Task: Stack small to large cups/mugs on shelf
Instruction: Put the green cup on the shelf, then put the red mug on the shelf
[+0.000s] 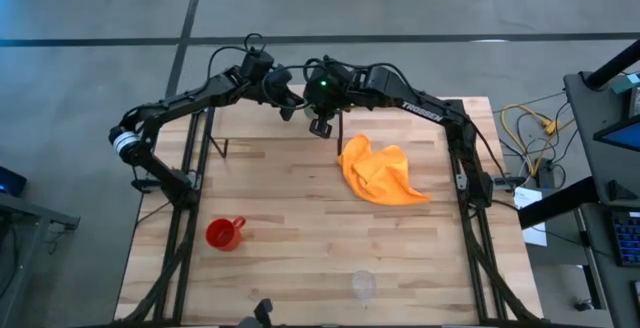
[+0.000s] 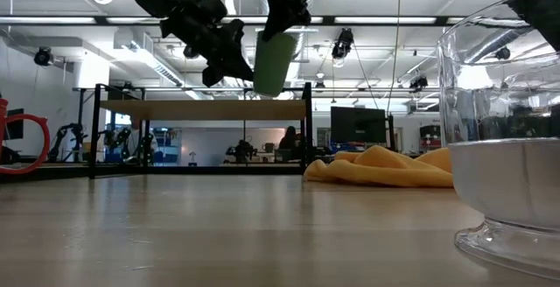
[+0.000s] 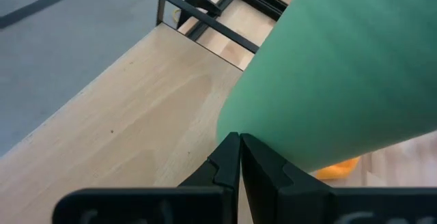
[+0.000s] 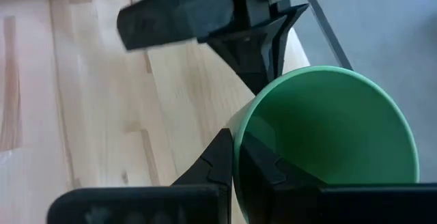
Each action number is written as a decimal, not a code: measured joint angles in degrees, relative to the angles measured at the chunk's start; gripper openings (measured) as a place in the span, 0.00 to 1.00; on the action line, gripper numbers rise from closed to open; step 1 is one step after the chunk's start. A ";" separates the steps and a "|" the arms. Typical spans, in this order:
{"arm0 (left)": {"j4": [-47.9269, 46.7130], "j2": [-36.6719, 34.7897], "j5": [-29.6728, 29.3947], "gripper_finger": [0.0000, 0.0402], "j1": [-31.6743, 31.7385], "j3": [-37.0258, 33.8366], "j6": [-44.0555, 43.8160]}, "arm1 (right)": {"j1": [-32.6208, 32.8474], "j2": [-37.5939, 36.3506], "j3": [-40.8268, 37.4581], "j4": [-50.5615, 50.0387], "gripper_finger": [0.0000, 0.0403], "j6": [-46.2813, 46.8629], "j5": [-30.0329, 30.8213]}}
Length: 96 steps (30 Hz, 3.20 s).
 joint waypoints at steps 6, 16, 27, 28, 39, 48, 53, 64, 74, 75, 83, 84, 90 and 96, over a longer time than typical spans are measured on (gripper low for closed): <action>0.19 -0.07 -0.82 0.00 -0.33 -0.04 -0.08 | -0.64 0.00 -0.01 0.82 0.02 1.31 -0.24; 0.25 -0.07 -0.87 0.00 -0.53 -0.07 -2.66 | -0.85 0.09 -0.08 0.64 0.02 3.44 -0.22; 0.25 -0.75 -2.56 0.00 -1.08 -0.15 -3.07 | -1.30 0.20 -0.35 -3.64 0.02 5.34 0.74; 0.47 -1.03 -3.32 0.00 -1.09 -0.15 -3.09 | -1.48 0.26 -0.53 -4.47 0.02 5.34 0.87; 1.42 -6.06 -4.82 0.00 -0.90 0.20 -4.48 | -2.20 0.35 -0.65 -3.30 0.02 5.10 -1.28; 1.35 -11.89 -4.98 0.00 -0.86 0.57 -4.45 | -2.13 0.33 -0.65 -3.33 0.02 3.59 -2.82; 1.53 -15.34 -5.00 0.00 -0.81 0.68 -4.34 | -2.07 0.33 -0.65 -3.38 0.03 3.90 -4.47; 1.42 -19.94 -5.09 0.00 -0.79 0.68 -3.95 | -2.05 0.31 -0.65 -0.23 0.12 4.05 -6.23; 1.48 -22.65 -5.14 0.00 -0.79 0.57 -4.00 | -1.25 0.05 -0.32 1.52 0.17 5.91 -6.23; 1.51 -22.82 -5.15 0.00 -0.79 0.55 -3.99 | -1.17 0.03 -0.24 1.79 0.17 5.93 -6.23; 1.33 -23.53 -5.13 0.00 -0.79 0.46 -4.06 | -0.65 0.00 -0.21 2.00 0.16 7.09 -6.21; 1.26 -23.62 -5.13 0.00 -0.79 0.46 -4.09 | -0.47 -0.07 -0.23 1.92 0.16 7.09 -6.21; -2.00 -25.18 -4.83 0.00 -0.79 0.59 -4.41 | 2.15 -2.18 -0.23 0.67 0.16 9.47 -6.59; -7.59 -28.83 -4.71 0.00 -0.77 0.20 -4.43 | 6.85 -5.56 -0.21 -1.96 0.15 10.08 -7.50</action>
